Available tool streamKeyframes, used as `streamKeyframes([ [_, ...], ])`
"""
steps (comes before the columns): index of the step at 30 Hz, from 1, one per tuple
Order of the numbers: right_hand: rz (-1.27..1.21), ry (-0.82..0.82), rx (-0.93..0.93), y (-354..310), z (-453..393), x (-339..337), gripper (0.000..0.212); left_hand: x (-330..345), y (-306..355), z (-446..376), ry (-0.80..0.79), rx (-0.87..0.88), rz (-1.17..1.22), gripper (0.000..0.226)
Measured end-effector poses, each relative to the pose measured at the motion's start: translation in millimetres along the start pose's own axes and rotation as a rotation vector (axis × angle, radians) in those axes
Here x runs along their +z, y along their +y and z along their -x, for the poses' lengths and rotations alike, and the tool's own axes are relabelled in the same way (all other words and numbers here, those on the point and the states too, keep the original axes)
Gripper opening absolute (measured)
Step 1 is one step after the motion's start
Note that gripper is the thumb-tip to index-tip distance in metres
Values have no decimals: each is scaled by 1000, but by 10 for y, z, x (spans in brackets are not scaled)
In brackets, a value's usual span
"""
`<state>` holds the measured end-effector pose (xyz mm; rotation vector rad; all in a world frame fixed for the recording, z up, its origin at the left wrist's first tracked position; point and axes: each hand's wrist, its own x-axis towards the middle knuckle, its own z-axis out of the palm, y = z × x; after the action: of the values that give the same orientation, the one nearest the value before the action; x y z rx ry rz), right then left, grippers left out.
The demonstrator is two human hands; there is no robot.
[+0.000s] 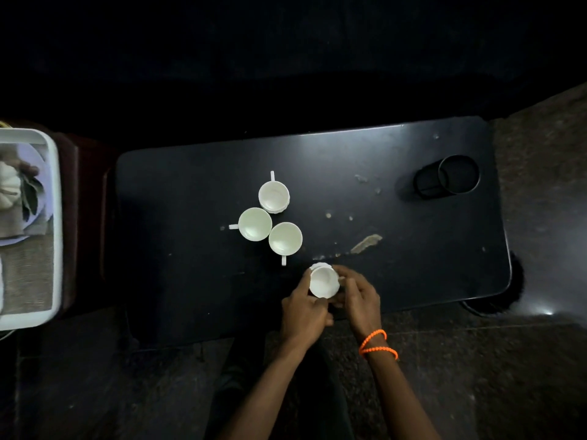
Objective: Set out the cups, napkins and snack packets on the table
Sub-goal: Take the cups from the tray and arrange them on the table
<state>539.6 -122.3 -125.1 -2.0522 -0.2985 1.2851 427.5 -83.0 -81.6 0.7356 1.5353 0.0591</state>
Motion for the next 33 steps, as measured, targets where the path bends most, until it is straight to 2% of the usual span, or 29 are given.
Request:
streamKeyframes([
  [4,-42,-12,29,89,110,-35,32,13,-130,21,-12,-18,0,75],
  [10,50,-24,-5,177,157,-62,31,84,-230,145,-6,-12,39,74],
  [12,59,-13,-10,168,183,-75,36,90,-251,159,4,-4,46,76],
  [20,63,52,-53,351,318,-86,33,42,-364,182,-77,-23,47,68],
  [24,45,68,-42,430,359,-52,37,-17,-463,85,-115,-43,32,77],
  [27,73,65,-55,445,343,-43,31,-54,-522,-8,-123,-42,-4,83],
  [30,201,91,-80,387,340,-61,27,-193,-521,-112,-59,-45,-87,69],
  [33,335,213,-186,193,332,-47,24,-465,-499,-296,155,-45,-35,43],
])
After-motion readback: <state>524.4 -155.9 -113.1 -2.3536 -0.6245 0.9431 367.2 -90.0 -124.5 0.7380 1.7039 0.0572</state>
